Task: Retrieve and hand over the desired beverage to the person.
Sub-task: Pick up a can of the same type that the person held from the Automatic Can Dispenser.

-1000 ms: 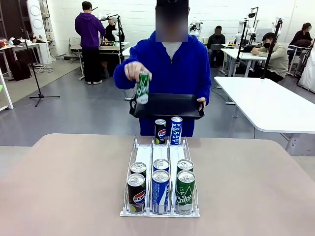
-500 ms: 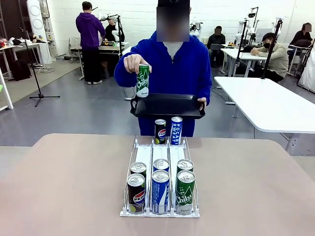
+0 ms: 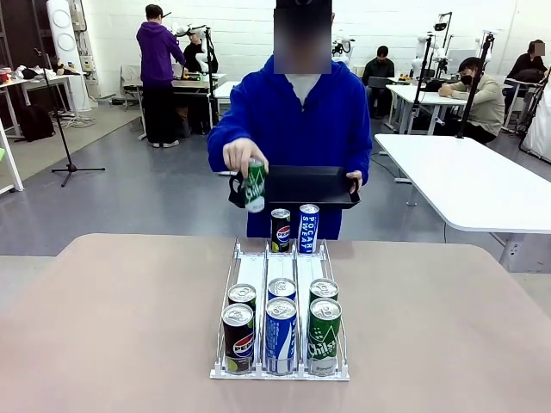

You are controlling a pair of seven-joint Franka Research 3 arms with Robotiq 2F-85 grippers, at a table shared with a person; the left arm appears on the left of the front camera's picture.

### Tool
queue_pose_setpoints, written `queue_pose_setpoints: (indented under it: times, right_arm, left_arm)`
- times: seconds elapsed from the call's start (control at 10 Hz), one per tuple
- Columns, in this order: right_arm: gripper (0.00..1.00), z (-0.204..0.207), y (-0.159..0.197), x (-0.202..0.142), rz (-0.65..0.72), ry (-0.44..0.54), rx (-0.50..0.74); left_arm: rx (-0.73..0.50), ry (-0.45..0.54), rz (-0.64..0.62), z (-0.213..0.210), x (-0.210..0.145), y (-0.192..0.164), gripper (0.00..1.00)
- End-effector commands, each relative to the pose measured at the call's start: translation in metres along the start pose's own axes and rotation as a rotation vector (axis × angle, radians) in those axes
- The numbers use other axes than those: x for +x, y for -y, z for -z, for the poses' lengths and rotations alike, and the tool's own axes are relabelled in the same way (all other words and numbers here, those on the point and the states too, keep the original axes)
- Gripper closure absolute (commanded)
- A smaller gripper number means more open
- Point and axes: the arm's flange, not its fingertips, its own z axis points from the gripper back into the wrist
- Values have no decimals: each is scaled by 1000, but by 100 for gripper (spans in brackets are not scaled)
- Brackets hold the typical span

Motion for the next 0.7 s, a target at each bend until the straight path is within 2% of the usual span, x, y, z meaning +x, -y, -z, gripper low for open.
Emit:
queue_pose_setpoints:
  times: [0.0,0.6]
  right_arm:
    - [0,2,2,2,-9,13,17]
    - [0,2,2,2,-9,13,17]
  left_arm:
    - [-14,9,22,-1,1,-2,0]
    - [-14,9,22,-1,1,-2,0]
